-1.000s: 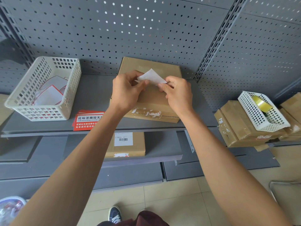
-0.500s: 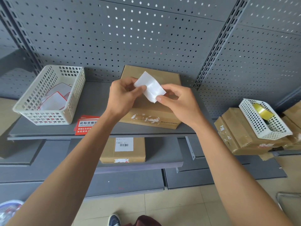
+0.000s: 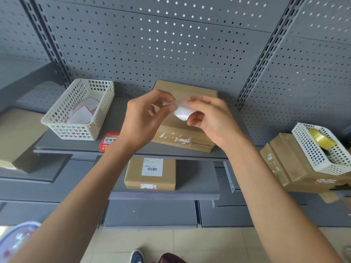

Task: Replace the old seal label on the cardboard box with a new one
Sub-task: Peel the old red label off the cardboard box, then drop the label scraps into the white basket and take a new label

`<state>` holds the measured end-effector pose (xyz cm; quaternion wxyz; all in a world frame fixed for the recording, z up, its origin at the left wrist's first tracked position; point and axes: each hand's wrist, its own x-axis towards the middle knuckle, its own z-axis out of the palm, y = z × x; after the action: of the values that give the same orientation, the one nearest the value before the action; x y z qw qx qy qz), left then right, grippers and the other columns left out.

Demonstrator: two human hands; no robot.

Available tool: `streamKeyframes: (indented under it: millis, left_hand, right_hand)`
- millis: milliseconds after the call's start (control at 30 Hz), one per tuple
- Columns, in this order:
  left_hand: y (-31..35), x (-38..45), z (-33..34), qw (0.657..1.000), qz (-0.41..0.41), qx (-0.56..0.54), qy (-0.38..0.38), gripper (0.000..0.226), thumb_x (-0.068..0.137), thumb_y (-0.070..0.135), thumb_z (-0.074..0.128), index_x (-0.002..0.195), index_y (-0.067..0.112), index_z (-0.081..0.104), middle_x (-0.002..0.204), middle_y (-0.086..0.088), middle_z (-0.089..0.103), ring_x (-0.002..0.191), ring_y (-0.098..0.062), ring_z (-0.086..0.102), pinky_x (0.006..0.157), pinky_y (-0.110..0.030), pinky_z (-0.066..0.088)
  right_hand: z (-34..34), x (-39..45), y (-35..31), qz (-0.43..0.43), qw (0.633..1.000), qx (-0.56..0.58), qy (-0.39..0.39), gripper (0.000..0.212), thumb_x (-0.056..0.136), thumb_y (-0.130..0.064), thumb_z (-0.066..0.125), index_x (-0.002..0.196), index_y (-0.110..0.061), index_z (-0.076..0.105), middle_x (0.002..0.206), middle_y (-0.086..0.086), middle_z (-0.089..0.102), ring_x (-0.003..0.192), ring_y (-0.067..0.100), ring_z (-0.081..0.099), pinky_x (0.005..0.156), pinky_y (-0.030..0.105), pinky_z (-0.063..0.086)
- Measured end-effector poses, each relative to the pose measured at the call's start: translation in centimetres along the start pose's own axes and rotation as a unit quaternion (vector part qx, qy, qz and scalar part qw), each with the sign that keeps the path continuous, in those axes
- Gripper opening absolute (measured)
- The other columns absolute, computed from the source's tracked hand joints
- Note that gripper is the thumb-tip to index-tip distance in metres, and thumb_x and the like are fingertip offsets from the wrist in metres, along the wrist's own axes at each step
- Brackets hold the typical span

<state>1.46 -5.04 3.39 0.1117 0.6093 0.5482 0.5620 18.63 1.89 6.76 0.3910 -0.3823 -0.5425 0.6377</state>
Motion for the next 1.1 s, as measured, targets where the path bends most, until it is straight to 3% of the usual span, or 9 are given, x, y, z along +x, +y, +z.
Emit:
streamKeyframes:
  millis: [100,200,333,467,567,667,800,933,1100]
  left_hand:
    - [0.3,-0.8,-0.5,0.99,0.101,0.089,-0.04,0.023,0.092,0.026,0.077,0.114,0.017,0.074,0.111,0.009,0.07,0.085,-0.008,0.065,0.072,-0.017,0.045]
    - [0.1,-1.5,-0.7,0.975,0.141,0.165,-0.05,0.041,0.089,0.026,0.081,0.126,0.015,0.07,0.123,0.001,0.066,0.097,-0.013,0.063,0.082,-0.018,0.046]
    - [0.8,-2.3,-0.4,0.965,0.173,0.192,0.049,0.017,0.095,0.016,0.072,0.11,0.008,0.075,0.108,-0.003,0.071,0.094,-0.022,0.066,0.076,-0.032,0.054]
    - [2.1,-3.1,-0.6,0.988,0.056,0.113,0.091,0.008,0.096,0.016,0.07,0.095,0.011,0.076,0.095,0.004,0.072,0.079,0.0,0.06,0.067,-0.018,0.046]
    - [2.4,-3.5,-1.1,0.995,-0.058,0.013,0.075,0.015,0.096,0.026,0.07,0.081,0.026,0.073,0.071,0.014,0.069,0.065,-0.001,0.059,0.063,-0.026,0.045]
    - [3.0,-4.0,-1.5,0.995,-0.079,-0.024,0.047,0.027,0.097,0.021,0.07,0.075,0.036,0.069,0.06,0.016,0.065,0.054,0.002,0.053,0.059,-0.016,0.04]
    - [3.2,-4.8,-2.4,0.994,-0.099,-0.041,0.021,0.019,0.097,0.018,0.07,0.081,0.029,0.072,0.062,0.016,0.067,0.058,0.002,0.058,0.062,-0.014,0.044]
    - [2.8,-5.4,-3.9,0.992,-0.1,-0.045,0.064,0.005,0.093,0.021,0.076,0.095,0.025,0.076,0.079,0.009,0.077,0.076,-0.009,0.073,0.073,-0.024,0.054]
    - [1.8,-5.4,-7.3,0.986,-0.102,-0.037,0.129,0.009,0.092,0.012,0.075,0.088,0.02,0.076,0.078,0.016,0.074,0.074,-0.002,0.066,0.075,-0.02,0.051]
  right_hand:
    - [0.3,-0.3,-0.3,0.037,0.995,0.089,-0.017,0.015,0.097,-0.001,0.058,0.086,-0.004,0.069,0.068,0.012,0.066,0.047,0.014,0.057,0.051,0.028,0.052]
    - [0.3,-0.8,-0.2,0.059,0.99,0.125,-0.039,0.013,0.097,-0.004,0.06,0.087,-0.006,0.068,0.066,0.01,0.069,0.049,0.013,0.06,0.051,0.027,0.052]
    - [0.4,-1.9,0.1,0.062,0.99,0.099,-0.083,0.013,0.098,-0.011,0.06,0.091,-0.01,0.07,0.069,0.008,0.072,0.051,0.013,0.061,0.052,0.027,0.051]
    - [-0.6,-2.6,0.6,0.066,0.976,0.12,-0.167,0.03,0.091,-0.034,0.062,0.109,-0.012,0.071,0.098,0.009,0.074,0.064,0.016,0.062,0.056,0.027,0.052]
    - [-0.8,-2.8,1.4,0.005,0.985,0.035,-0.168,0.035,0.092,-0.021,0.066,0.125,-0.009,0.065,0.108,0.009,0.07,0.072,0.017,0.064,0.059,0.029,0.055]
    - [-0.1,-3.1,1.9,-0.03,0.988,-0.005,-0.153,0.031,0.092,-0.014,0.069,0.123,-0.009,0.067,0.102,0.006,0.072,0.073,0.018,0.064,0.06,0.031,0.056]
    - [1.2,-3.2,2.1,-0.057,0.99,-0.027,-0.129,0.017,0.093,-0.011,0.07,0.109,-0.008,0.073,0.087,0.007,0.072,0.066,0.013,0.06,0.057,0.025,0.054]
    - [3.2,-2.8,2.4,-0.094,0.99,-0.069,-0.085,0.011,0.091,-0.01,0.073,0.1,-0.004,0.074,0.071,0.001,0.07,0.058,0.011,0.057,0.054,0.024,0.051]
    - [8.1,-1.6,2.7,-0.075,0.993,-0.032,-0.089,0.012,0.09,-0.009,0.073,0.101,-0.006,0.076,0.081,0.006,0.073,0.064,0.012,0.059,0.06,0.027,0.052]
